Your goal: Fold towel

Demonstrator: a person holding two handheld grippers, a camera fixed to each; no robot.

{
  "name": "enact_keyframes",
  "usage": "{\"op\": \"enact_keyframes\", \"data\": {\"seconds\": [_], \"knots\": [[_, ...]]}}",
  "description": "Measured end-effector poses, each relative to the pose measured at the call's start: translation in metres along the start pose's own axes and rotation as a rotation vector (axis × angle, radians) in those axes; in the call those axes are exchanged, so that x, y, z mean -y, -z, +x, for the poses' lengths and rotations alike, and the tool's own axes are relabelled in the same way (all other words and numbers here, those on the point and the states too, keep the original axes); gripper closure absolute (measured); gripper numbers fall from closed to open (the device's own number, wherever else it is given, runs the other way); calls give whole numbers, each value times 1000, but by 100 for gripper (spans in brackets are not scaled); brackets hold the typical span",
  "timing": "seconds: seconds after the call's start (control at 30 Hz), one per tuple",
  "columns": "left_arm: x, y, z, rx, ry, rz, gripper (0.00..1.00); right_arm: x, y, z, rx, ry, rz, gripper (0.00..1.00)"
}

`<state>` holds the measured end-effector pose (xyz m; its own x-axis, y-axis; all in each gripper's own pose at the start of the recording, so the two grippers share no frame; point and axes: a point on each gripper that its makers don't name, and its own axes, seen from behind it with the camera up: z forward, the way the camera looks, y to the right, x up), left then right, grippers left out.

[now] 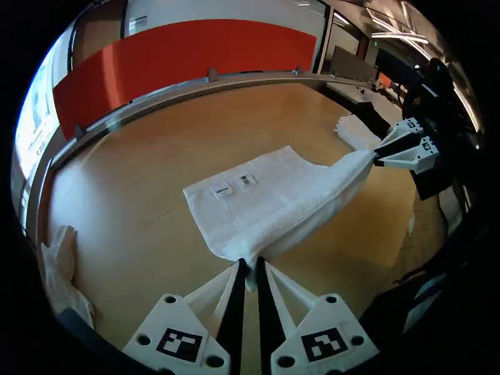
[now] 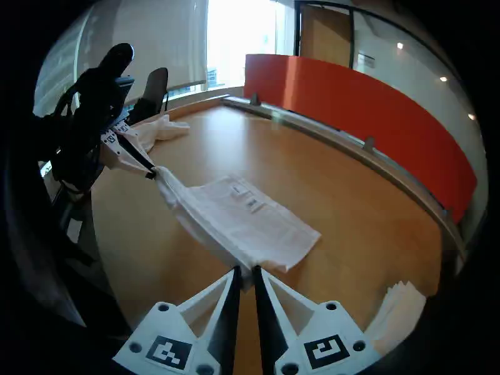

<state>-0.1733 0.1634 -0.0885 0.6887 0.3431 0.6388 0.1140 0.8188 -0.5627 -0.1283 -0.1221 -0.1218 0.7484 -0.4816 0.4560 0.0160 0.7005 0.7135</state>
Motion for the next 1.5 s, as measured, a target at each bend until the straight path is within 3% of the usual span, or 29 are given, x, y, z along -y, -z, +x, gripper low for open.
{"op": "enact_keyframes", "data": {"seconds": [0.27, 0.57, 0.87, 1.17, 1.5], "knots": [[-5, 4, 0, 4, 10, 1, 87, -1, 3, 2, 2, 7, -2, 85], [2, -7, 7, 11, 14, 10, 87, -12, -7, 4, 16, 19, -9, 85], [26, -38, 29, 13, 37, 30, 87, -45, -34, 12, 30, 28, -33, 85], [49, -73, 38, 53, 15, 40, 87, -68, -63, 12, 55, 4, -38, 85], [56, -97, 36, 80, 11, 29, 85, -83, -83, -5, 102, -14, -37, 85]]}}
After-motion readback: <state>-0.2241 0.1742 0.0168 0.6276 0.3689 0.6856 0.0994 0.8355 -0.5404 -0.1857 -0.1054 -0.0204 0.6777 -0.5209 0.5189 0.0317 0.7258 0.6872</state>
